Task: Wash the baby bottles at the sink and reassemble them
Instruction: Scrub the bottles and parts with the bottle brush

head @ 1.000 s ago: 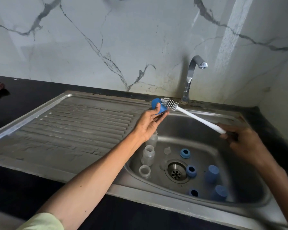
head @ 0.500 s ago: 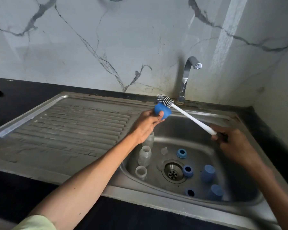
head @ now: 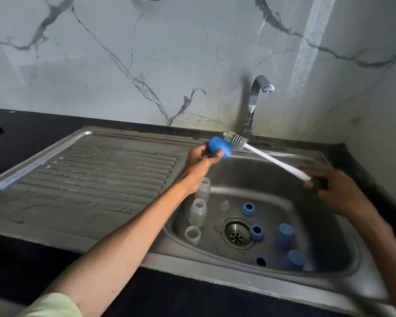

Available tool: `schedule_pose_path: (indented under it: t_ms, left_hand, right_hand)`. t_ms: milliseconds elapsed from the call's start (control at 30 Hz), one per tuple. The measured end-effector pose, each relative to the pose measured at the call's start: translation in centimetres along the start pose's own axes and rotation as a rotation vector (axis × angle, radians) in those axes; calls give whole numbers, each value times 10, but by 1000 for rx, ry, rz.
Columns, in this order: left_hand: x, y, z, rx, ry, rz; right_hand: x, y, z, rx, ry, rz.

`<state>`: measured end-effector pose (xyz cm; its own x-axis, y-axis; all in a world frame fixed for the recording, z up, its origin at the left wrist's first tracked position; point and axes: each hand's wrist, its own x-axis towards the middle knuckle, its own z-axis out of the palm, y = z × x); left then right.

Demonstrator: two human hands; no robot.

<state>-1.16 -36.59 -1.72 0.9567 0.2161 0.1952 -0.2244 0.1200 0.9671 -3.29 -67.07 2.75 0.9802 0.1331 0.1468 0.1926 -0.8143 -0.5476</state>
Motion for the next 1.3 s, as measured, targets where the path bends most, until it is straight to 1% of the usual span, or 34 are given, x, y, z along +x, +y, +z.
schedule_pose_path:
  t_ms: [100,167,233,333,367,433,567,600,700,800,867,1033,1200,1300]
  left_hand:
    - [-3,2,-5,49,92,25]
    - [-6,-1,-3,119,75,43]
    - [-8,-7,0,235,6,32]
    - [-13,-13,10,574,-59,9]
    - [-14,-14,18,638,-83,-15]
    - [-12,-20,36,693,-165,-65]
    - [-5,-44,76,881,-360,-34]
    - [-3,-54,91,901,-407,-33]
    - [3,-75,116,933,-458,-34]
    - [11,-96,138,977,-470,-28]
    - [15,-110,152,1015,-469,-27]
    - [28,-143,160,1078,-538,-75]
    - [34,-160,159,1153,-632,-28]
    - [35,-163,164,1146,-659,-16]
  right_hand:
    - [3,15,-12,2,45,14]
    - [6,21,-11,12,53,33]
    - [9,25,-6,16,51,42]
    - [12,27,-3,33,45,55]
    - [13,28,-2,33,47,54]
    - [14,27,-1,32,61,50]
    - [12,25,2,20,65,41]
    - [11,28,0,15,66,48]
    - [9,21,1,-5,57,10]
    - [12,17,2,-5,1,-31]
    - [15,22,2,2,-29,-26]
    - [20,31,4,-39,-42,38]
    - [21,32,2,-46,-42,54]
    - [21,33,2,-52,-55,70]
